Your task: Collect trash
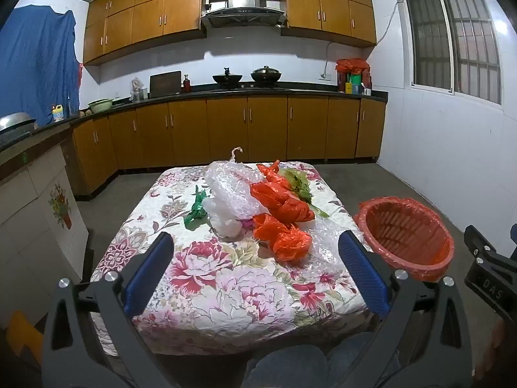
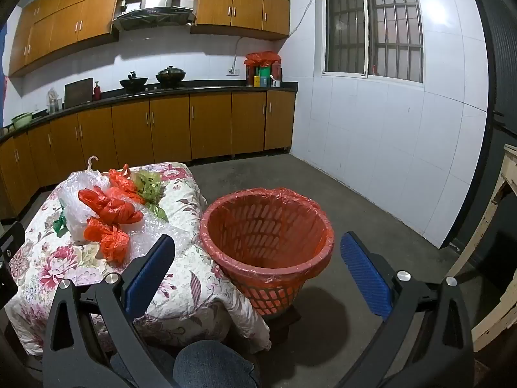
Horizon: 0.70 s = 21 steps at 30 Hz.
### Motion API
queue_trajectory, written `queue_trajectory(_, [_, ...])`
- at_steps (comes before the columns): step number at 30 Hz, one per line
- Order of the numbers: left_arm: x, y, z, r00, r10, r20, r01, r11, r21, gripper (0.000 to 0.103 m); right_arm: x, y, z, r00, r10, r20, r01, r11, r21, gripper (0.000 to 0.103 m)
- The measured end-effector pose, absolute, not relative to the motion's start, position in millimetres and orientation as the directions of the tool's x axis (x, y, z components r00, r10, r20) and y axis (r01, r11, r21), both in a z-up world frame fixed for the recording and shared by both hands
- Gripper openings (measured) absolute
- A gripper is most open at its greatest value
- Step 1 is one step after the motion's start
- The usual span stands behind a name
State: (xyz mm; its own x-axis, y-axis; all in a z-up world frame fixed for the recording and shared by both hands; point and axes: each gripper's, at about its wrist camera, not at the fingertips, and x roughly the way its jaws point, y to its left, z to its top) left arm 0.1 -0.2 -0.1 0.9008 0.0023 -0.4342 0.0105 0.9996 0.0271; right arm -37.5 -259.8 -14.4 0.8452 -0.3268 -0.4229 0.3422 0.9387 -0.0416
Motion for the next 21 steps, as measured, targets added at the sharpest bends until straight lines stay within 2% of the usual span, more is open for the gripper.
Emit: queue_trajectory(21, [0.1, 0.0, 0.0, 0.901, 0.001, -0.433, 0.011, 1.000, 0.024, 0.099, -38.7, -261.3, -14.1, 0.847, -0.326, -0.420, 0.343, 0.939, -0.037, 0.101])
